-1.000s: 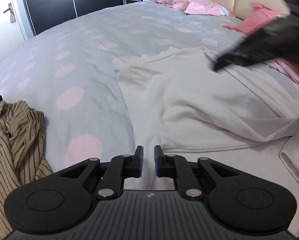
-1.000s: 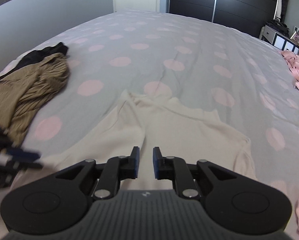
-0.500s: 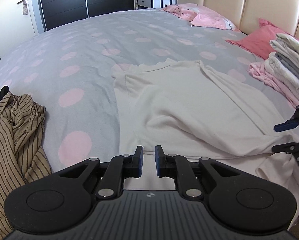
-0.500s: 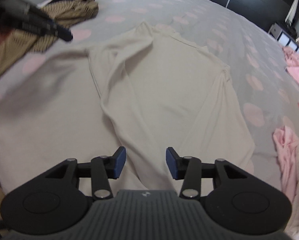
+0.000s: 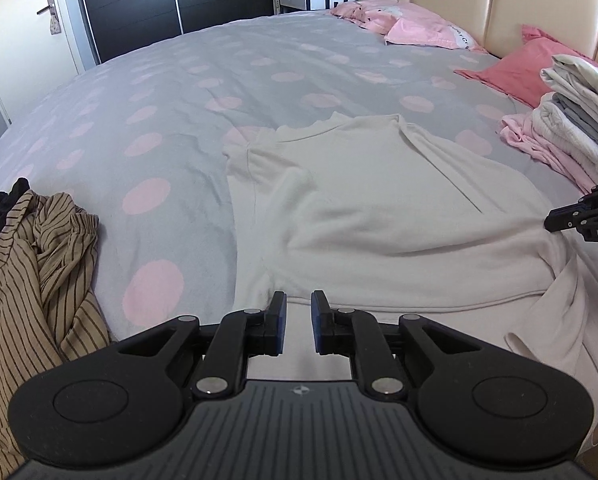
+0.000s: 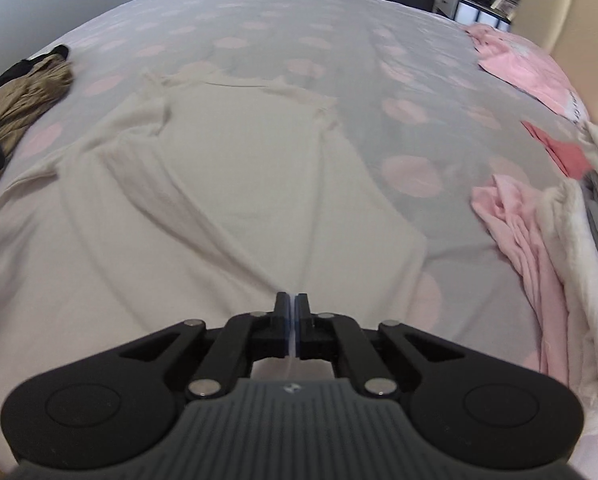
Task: Fold clothes
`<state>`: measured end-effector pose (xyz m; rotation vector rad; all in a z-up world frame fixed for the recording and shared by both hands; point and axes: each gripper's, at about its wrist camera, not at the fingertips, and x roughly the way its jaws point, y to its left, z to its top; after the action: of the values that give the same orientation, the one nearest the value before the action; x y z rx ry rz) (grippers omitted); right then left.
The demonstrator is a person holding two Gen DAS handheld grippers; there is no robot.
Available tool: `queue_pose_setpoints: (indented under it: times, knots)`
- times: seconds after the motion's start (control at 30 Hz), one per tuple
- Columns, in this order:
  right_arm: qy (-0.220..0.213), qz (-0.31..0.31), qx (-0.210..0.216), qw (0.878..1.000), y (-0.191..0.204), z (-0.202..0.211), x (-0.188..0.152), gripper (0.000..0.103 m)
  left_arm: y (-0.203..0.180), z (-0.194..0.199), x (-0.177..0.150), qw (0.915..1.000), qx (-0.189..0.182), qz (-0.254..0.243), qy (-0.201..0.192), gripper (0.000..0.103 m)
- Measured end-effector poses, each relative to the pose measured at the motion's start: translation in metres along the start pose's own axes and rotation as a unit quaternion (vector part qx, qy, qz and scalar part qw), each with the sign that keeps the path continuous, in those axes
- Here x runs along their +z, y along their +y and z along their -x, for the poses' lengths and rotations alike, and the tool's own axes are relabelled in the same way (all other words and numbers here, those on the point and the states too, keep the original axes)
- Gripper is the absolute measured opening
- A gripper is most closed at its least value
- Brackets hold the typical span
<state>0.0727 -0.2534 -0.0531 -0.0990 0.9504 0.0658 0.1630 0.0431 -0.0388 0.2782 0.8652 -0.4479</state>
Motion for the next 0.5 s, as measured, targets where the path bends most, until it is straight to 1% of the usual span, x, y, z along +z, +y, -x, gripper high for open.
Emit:
queue_pose_setpoints:
  times: [0.03, 0.07, 0.17, 0.23, 0.27, 0.33, 0.37, 0.5]
  knots:
    - [0.001, -0.003, 0.000, 1.000, -0.001, 0.001, 0.000, 0.011, 0.000, 0.000, 0.000, 1.0000, 0.000, 0.000, 0.001, 0.011]
    - [-0.001, 0.001, -0.003, 1.000, 0.001, 0.003, -0.001, 0.011, 0.000, 0.001, 0.000, 1.0000, 0.001, -0.001, 0.000, 0.011]
    - [-0.016, 0.030, -0.014, 0.999, 0.012, 0.017, -0.004, 0.012, -0.002, 0.001, 0.001, 1.0000, 0.003, -0.003, 0.002, 0.012]
    - [-0.024, 0.038, 0.008, 0.999, 0.024, 0.029, -0.007, 0.012, -0.003, 0.000, 0.000, 1.0000, 0.004, -0.005, 0.003, 0.012]
    - [-0.027, 0.040, 0.023, 0.999, 0.030, 0.035, -0.009, 0.016, -0.004, 0.000, 0.000, 1.0000, 0.005, -0.007, 0.005, 0.012]
    - [-0.025, 0.048, 0.050, 0.997, 0.047, 0.042, -0.013, 0.031, -0.004, 0.000, -0.002, 0.9999, 0.006, -0.010, 0.007, 0.012]
    - [-0.024, 0.052, 0.063, 0.996, 0.055, 0.045, -0.015, 0.034, -0.005, 0.000, -0.003, 0.9999, 0.008, -0.011, 0.008, 0.012]
    - [-0.002, 0.074, 0.100, 0.992, 0.089, 0.043, -0.028, 0.035, -0.006, 0.002, -0.007, 0.9998, 0.010, -0.016, 0.012, 0.013]
